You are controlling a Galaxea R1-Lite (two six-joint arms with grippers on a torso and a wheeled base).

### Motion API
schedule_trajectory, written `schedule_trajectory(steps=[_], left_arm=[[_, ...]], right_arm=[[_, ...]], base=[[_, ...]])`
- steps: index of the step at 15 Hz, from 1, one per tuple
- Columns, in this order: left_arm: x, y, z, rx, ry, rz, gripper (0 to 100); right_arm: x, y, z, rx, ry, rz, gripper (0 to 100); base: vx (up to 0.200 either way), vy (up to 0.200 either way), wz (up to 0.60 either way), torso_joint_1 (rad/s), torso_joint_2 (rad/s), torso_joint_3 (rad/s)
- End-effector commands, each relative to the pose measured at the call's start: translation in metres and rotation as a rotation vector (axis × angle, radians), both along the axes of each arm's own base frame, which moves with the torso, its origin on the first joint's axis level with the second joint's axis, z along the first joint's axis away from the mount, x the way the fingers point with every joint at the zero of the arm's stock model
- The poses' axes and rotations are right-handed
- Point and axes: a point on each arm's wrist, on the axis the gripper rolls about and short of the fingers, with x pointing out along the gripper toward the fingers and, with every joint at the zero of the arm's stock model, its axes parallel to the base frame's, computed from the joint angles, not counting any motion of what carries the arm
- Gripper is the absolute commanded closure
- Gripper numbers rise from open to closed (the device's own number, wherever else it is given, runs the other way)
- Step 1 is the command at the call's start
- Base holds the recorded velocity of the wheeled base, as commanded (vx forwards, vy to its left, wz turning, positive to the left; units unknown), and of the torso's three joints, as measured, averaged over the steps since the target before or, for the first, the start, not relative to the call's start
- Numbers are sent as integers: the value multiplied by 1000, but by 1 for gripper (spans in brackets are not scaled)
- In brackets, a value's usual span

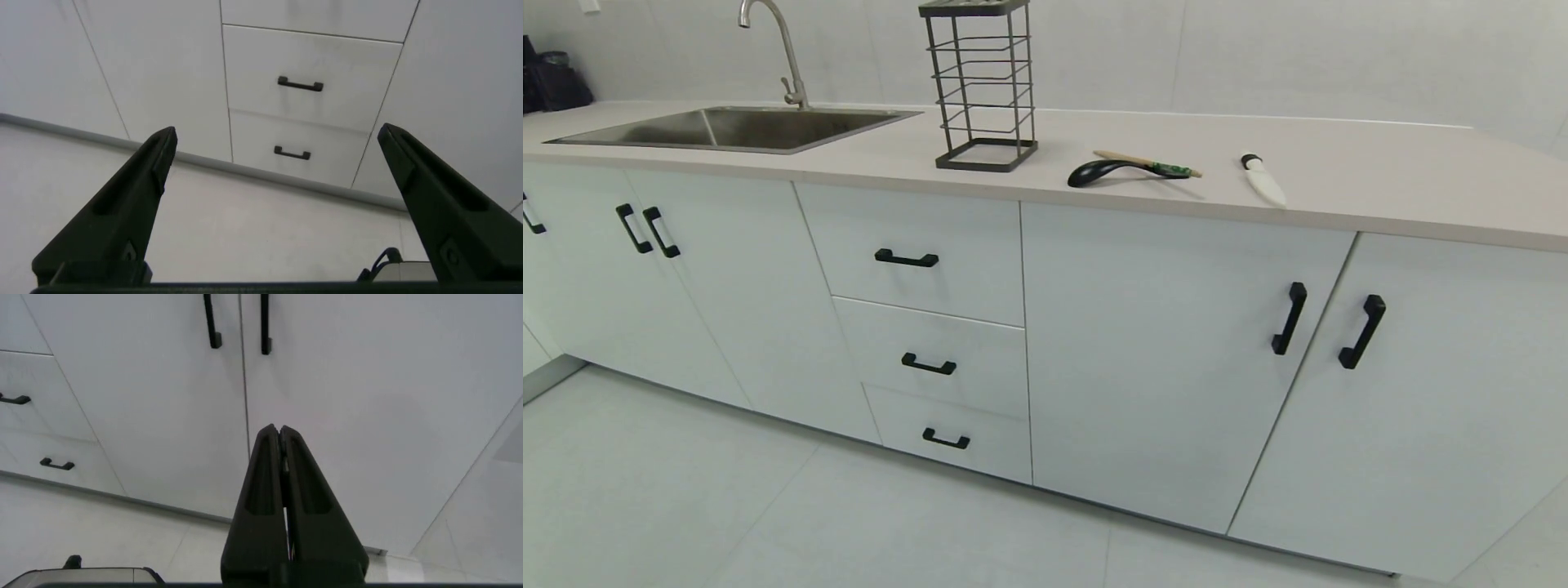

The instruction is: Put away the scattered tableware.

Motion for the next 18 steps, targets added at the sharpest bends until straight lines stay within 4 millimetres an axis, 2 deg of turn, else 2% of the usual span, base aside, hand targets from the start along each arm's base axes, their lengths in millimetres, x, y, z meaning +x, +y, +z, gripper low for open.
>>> schedule_trajectory(steps=[1,3,5,11,15,18], left_arm=[[0,0,0,-1,0,0,0],[0,0,0,-1,0,0,0],[0,0,0,-1,0,0,0],[0,0,0,1,0,0,0],[0,0,0,-1,0,0,0],[0,0,0,1,0,0,0]], right_arm=[[0,0,0,0,2,0,100],[0,0,0,0,3,0,100],[0,0,0,0,2,-2,100],[0,0,0,-2,3,0,100],[0,0,0,-2,2,0,100],[0,0,0,-2,2,0,100]], base=[[0,200,0,2,2,7],[0,200,0,2,0,7],[200,200,0,0,2,5],[200,0,0,1,3,5],[0,0,0,0,0,0],[67,200,0,1,5,4]])
